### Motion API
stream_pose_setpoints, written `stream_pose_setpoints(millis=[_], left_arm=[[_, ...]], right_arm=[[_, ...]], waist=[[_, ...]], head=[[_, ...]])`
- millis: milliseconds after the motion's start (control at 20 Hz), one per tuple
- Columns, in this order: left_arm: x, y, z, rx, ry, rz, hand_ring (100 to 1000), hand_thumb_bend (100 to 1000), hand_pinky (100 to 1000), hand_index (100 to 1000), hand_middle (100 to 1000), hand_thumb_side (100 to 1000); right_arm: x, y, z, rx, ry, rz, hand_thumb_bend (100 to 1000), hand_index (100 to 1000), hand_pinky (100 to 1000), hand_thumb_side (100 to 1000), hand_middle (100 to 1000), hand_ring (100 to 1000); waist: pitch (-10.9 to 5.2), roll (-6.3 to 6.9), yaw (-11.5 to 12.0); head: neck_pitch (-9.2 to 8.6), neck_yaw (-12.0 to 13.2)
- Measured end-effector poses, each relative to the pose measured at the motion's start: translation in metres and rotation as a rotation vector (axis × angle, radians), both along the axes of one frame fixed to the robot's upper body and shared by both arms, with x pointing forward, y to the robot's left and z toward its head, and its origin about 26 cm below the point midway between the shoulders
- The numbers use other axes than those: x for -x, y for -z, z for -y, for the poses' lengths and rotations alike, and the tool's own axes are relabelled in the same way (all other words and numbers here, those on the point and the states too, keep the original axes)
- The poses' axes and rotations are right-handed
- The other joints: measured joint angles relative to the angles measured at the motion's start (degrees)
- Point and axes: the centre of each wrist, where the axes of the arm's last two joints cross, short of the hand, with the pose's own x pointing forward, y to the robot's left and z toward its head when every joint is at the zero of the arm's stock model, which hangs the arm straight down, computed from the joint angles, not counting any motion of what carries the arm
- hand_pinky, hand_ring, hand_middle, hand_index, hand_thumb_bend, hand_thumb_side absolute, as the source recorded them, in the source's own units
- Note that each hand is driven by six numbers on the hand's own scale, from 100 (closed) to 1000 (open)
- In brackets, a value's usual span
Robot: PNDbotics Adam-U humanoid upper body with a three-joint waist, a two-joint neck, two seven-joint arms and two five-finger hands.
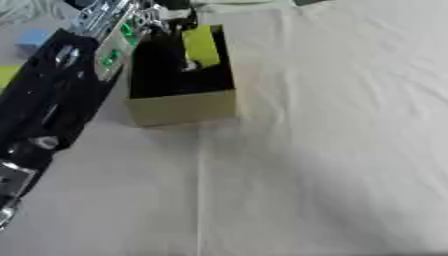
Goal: Pick up objects on the table and place them in the box.
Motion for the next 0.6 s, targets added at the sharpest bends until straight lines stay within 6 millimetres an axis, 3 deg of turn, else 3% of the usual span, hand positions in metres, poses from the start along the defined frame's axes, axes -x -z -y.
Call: stream_pose_setpoints(millis=[200,600], left_arm=[[0.000,-0.001,-0.002,-0.016,0.007,-0.003,892,600,792,938,871,492],[0.007,-0.013,-0.005,0.031,0.015,0.037,871,496,759,918,848,442]], right_arm=[[0.000,0.000,0.000,-0.001,0.001,0.000,100,874,813,868,529,767],[0.000,0.001,0.001,-0.003,0.007,-0.003,100,873,813,866,530,767]], waist=[[0.00,-0.16,0.0],[-0.05,-0.25,0.4]], head=[[0.00,0.0],[0.00,-0.1]])
